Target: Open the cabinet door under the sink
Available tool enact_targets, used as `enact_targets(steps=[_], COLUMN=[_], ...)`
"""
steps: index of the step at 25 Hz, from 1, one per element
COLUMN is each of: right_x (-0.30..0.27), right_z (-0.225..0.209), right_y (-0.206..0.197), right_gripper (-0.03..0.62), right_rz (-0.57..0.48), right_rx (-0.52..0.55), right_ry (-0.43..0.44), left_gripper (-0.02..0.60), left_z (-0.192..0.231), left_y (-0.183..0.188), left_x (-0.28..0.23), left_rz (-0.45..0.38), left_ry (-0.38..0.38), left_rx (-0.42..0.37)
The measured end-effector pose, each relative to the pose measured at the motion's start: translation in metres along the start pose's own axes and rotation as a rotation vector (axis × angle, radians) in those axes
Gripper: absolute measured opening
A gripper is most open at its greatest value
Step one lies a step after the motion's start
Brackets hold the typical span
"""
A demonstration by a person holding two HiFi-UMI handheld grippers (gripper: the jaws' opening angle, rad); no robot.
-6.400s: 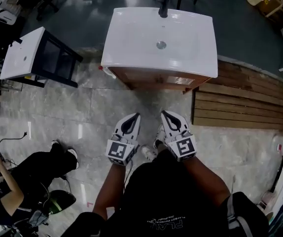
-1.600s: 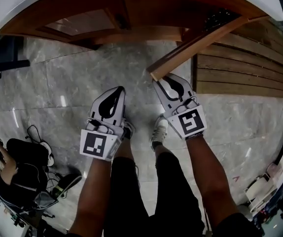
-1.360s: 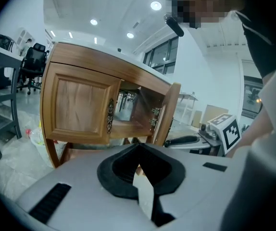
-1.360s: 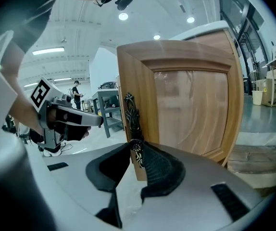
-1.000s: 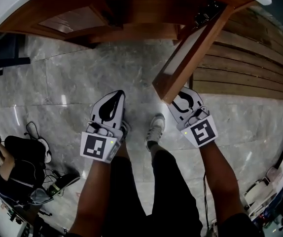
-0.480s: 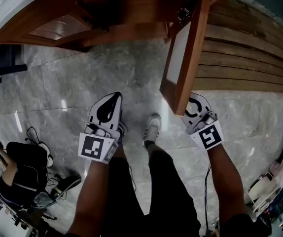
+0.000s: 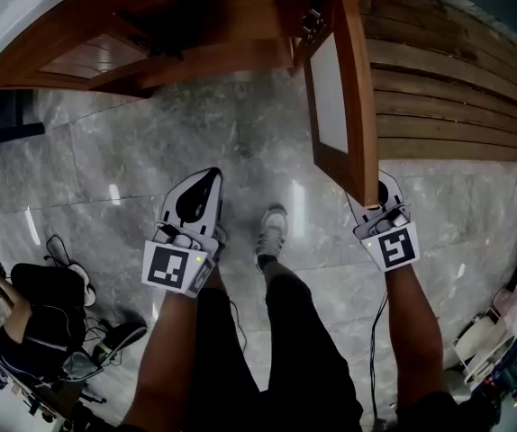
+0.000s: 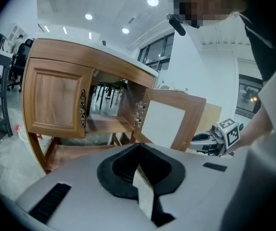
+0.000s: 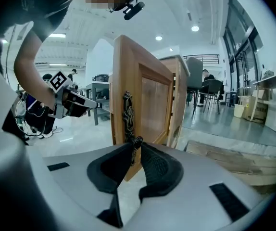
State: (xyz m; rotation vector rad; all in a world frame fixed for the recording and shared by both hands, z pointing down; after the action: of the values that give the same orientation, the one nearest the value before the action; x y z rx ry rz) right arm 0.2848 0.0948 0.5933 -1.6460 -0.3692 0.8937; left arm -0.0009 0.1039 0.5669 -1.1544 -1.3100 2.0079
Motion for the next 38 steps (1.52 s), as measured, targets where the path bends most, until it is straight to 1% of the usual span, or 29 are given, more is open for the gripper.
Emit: enact_targets(steps=[3, 6, 10, 15, 19, 21, 24, 27, 29, 31, 34, 36, 38], right_x=[0.000, 0.001, 0.007, 0.026, 0.047, 0.059, 0.075, 0.094, 0.109, 0.120, 0.133, 0.142, 0.150], right_z=[-0.001, 0.000, 0.002, 0.013, 0.037, 0.052, 0.079, 0.105, 0.121, 0.135, 0.155, 0.167, 0.179], right_y=[0.000, -0.003, -0.011, -0.013, 0.005, 0.017, 0.050, 0.082, 0.104, 0.133, 0.176, 0.200, 0.223], right_gripper=[0.069, 0.069, 0.104, 0.106, 0.101, 0.095, 0.077, 0.048, 0.036, 0.031, 0.025, 0.025, 0.025], right_rz=[0.000, 0.008, 0.025, 0.074, 0.030, 0.038, -0.061, -0.088, -0.076, -0.123, -0.170, -0.176, -0.168], right_rx=[0.032, 0.032, -0.006, -0.031, -0.023, -0.007, -0.041, -0.064, -0.069, -0.088, -0.088, -0.075, -0.074], right_ry=[-0.012, -0.050, -0.139, -0.276, -0.304, -0.312, -0.340, -0.340, -0.333, -0.333, -0.316, -0.305, -0.298], left_gripper=[0.018, 0.018, 0.018, 0.018, 0.018, 0.018, 0.018, 0.018, 0.018, 0.018, 0.018, 0.018, 0.018], left_z=[-0.001, -0.006, -0.009, -0.008, -0.012, -0.016, -0.024, -0.033, -0.043, -0.052, -0.060, -0.066, -0.070], left_y=[0.001, 0.002, 0.003, 0.000, 0.007, 0.016, 0.032, 0.044, 0.064, 0.089, 0.125, 0.146, 0.161], left_x=[0.003, 0.011, 0.031, 0.061, 0.084, 0.095, 0.117, 0.144, 0.162, 0.183, 0.212, 0.228, 0.244], left_rz=[-0.003, 0.002, 0.010, 0.027, 0.019, -0.008, -0.048, -0.046, -0.070, -0.100, -0.131, -0.146, -0.141], left_ry=[0.009, 0.015, 0.031, 0.037, 0.027, 0.022, 0.009, 0.001, -0.011, -0.017, -0.015, -0.013, -0.008], left_rx=[0.002, 0.007, 0.011, 0.009, -0.011, -0.011, -0.006, -0.005, 0.003, 0.013, 0.002, -0.010, -0.030])
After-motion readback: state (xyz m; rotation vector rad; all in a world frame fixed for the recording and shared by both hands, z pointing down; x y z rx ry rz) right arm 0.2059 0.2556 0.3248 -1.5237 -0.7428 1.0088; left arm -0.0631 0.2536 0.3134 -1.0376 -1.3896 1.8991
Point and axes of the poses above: the fingertips, and each gripper's own axes: x backward along the fingers, z to its left, y out of its top, the point moved 7 cm from there along x, backward along the fingers, and after that the axes turned 4 degrees about -x, right-handed, at the moved point
